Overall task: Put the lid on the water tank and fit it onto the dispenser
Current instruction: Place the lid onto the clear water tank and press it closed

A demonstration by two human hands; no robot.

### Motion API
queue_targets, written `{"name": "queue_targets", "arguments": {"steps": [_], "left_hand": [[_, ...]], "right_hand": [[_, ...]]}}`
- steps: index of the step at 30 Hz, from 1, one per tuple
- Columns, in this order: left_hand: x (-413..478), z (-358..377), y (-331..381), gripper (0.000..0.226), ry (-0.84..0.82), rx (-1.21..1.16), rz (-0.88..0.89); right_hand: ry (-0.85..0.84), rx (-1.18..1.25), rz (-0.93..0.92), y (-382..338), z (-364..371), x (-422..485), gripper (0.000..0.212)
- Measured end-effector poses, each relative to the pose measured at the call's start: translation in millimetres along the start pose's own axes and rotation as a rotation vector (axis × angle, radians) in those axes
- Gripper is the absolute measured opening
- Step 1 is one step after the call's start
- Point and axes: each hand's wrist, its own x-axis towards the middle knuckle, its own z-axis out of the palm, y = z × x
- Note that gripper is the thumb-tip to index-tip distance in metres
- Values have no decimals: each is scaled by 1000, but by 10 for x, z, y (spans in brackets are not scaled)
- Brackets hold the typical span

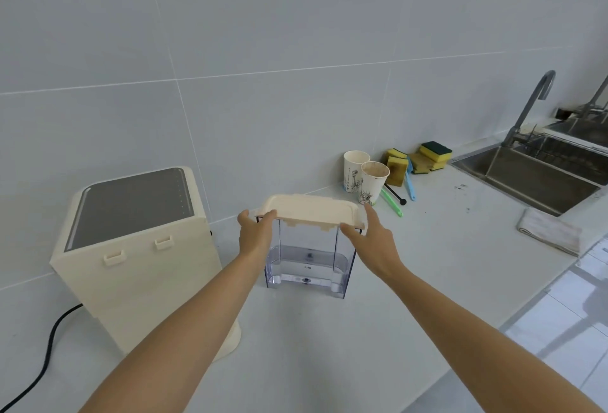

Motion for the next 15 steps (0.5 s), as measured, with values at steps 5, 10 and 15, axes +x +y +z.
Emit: {"name": "queue_targets", "arguments": {"steps": [5, 10, 15], "left_hand": [[-38, 48, -26, 84, -24, -50, -168], [-52, 163, -18, 91, -55, -61, -277], [4, 268, -12, 92, -25, -82, -308]], "right_hand": [[-29, 186, 93, -48, -96, 393, 72], [-138, 197, 163, -78, -47, 644, 65], [-166, 237, 120, -90, -32, 719, 55]]}}
